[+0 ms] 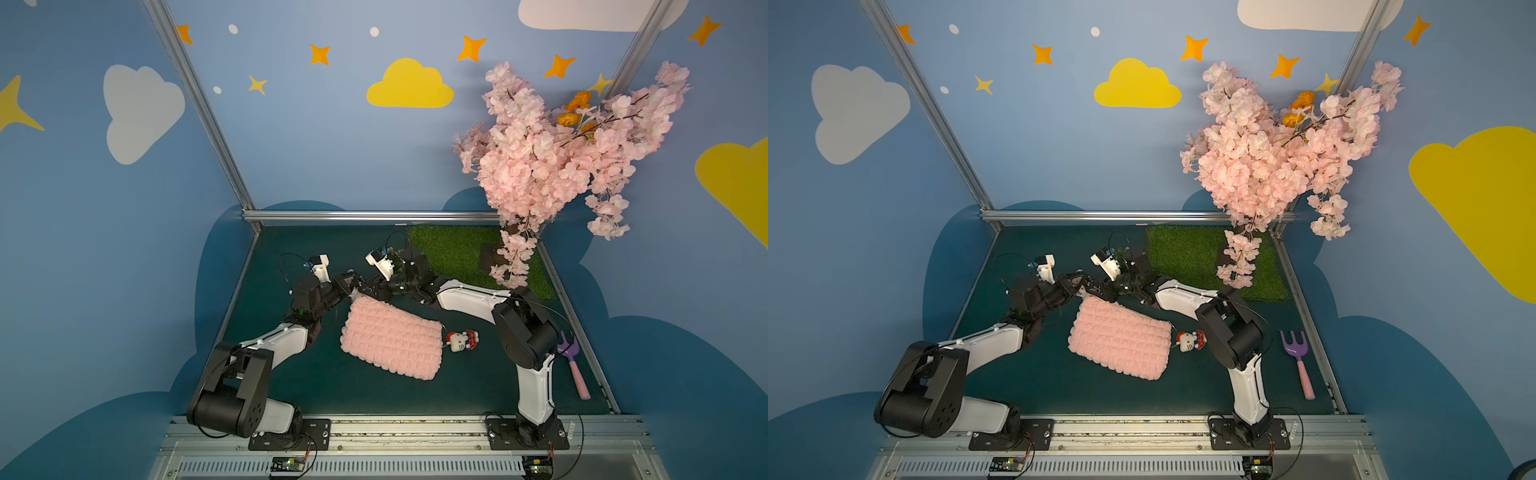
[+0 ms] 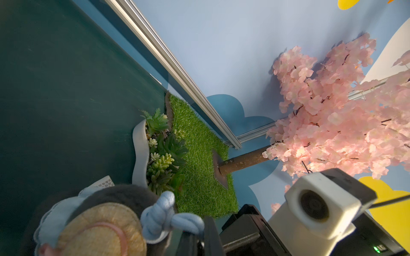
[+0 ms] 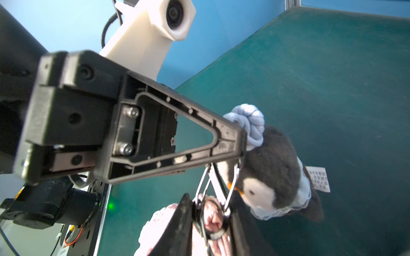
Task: Remove the decoration from the bag
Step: Remove the decoration item from the bag.
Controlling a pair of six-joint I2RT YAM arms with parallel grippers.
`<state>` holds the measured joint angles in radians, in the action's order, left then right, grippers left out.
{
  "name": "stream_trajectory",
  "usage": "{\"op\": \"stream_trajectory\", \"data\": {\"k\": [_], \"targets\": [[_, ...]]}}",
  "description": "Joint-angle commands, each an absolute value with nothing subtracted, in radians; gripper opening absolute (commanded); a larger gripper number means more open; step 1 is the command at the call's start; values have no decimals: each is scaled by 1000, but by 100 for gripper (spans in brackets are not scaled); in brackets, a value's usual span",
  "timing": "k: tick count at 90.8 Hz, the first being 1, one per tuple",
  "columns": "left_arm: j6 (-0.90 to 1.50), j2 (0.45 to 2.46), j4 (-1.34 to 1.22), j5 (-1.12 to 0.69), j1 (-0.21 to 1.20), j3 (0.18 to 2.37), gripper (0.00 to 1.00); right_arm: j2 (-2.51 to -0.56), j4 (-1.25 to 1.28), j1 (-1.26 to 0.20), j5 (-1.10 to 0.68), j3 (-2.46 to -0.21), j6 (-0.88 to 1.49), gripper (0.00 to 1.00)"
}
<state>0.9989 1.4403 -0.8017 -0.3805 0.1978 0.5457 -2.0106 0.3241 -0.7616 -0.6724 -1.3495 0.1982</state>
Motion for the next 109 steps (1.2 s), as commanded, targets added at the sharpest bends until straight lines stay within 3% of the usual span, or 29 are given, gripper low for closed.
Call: {"op": "stream_trajectory", "data": {"k": [1, 12, 25, 36, 52, 90, 96, 109], "targets": [[993, 1461, -902, -466, 198, 537, 2, -1975, 458, -759, -719, -1341, 250, 22], [974, 1454, -891, -462, 196, 535, 2, -1966, 444, -758, -726, -1331, 239, 6], [953, 1439, -851, -465, 189, 537, 8, -1962, 462, -753, -732, -1317, 246, 0], [941, 1430, -803, -479, 185, 543, 14, -1963, 460, -753, -738, -1324, 250, 0], [891, 1410, -703, -530, 170, 567, 32, -1961, 448, -751, -740, -1325, 254, 0], [736, 1259, -480, -594, 97, 595, 53, -1957, 373, -741, -728, -1341, 242, 0], [654, 1225, -391, -622, 89, 630, 53, -1957, 347, -740, -728, -1345, 232, 0], [228, 1133, 22, -624, 90, 761, 54, -1945, 284, -738, -723, -1345, 205, 0]]}}
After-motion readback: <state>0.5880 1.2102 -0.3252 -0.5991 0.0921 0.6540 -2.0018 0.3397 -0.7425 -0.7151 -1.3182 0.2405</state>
